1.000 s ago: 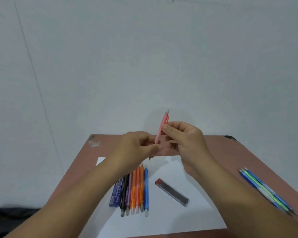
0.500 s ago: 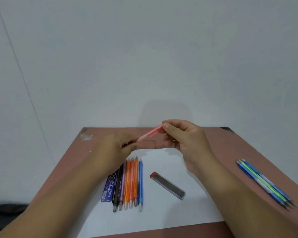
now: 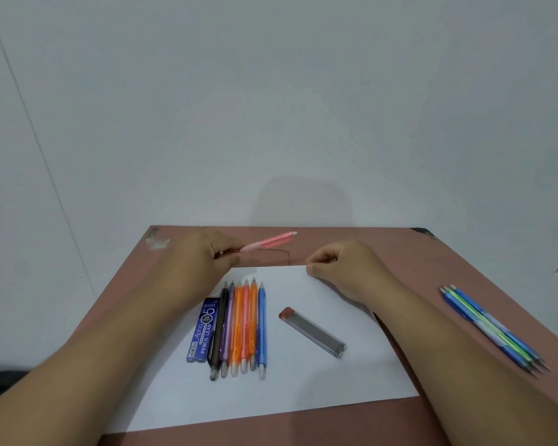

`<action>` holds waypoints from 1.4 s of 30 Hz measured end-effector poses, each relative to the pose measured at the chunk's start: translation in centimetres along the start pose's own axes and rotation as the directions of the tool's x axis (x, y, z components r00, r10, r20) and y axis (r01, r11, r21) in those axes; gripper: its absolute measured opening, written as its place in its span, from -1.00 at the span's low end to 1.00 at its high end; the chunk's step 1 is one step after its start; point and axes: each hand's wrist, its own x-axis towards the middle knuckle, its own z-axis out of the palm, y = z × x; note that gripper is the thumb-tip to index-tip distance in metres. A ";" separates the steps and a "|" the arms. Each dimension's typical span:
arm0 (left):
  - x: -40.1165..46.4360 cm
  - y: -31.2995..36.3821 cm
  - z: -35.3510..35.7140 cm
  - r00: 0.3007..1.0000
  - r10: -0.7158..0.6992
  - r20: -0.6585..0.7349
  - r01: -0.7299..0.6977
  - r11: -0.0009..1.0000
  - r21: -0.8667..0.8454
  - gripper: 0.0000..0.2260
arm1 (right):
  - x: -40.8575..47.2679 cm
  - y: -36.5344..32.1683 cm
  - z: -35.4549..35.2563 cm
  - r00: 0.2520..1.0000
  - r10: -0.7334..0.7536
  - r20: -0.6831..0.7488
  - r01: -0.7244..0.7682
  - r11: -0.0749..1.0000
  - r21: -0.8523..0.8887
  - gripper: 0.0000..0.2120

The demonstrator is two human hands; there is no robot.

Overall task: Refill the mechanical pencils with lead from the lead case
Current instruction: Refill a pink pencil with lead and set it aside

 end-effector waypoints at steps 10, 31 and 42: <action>0.1 -0.4 0.4 0.999 -0.040 0.032 0.041 0.999 -0.031 -0.85 | 0.3 0.4 -0.2 0.999 0.031 0.020 -0.030 0.999 -0.034 -0.95; 0.4 -0.9 0.7 0.998 0.029 0.051 -0.026 0.998 -0.058 -0.86 | -1.5 -2.4 -0.4 0.980 -0.146 -0.135 0.185 0.922 0.342 -0.92; 0.4 -0.7 0.7 0.999 0.027 0.044 -0.026 1.000 -0.011 -0.88 | -1.1 -1.9 -1.4 0.978 -0.133 -0.160 0.173 0.947 0.271 -0.91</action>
